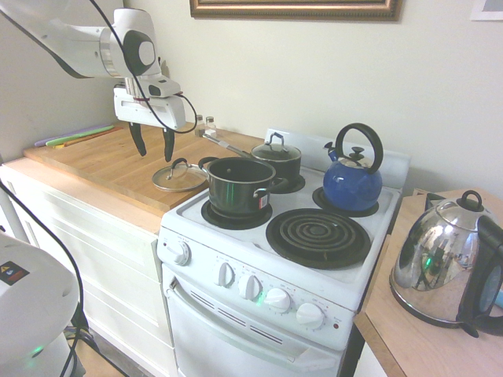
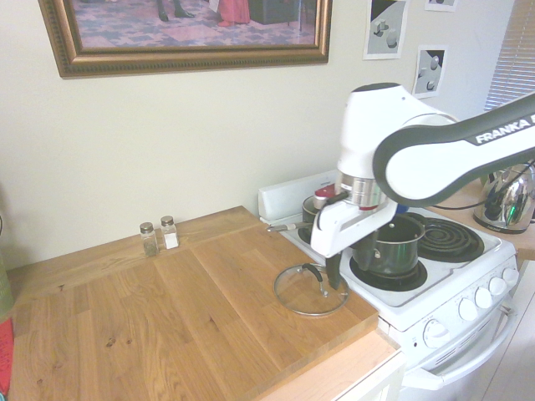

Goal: Cover the lid of the pot

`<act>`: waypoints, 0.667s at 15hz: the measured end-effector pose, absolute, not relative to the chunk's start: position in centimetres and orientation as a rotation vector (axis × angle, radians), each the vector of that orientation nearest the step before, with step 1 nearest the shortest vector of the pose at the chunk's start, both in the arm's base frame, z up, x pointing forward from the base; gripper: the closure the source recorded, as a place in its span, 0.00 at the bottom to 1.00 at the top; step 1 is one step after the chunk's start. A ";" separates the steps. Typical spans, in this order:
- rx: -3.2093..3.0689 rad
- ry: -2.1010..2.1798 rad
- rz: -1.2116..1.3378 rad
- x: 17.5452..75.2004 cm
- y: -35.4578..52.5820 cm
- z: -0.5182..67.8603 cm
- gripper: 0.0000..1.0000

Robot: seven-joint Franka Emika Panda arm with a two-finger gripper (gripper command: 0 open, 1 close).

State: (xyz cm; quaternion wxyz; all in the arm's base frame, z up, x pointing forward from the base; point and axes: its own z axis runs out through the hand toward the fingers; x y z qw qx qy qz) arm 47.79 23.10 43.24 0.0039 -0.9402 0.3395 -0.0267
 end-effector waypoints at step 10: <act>-2.953 1.111 -0.021 56.2 23.0 39.3 1.00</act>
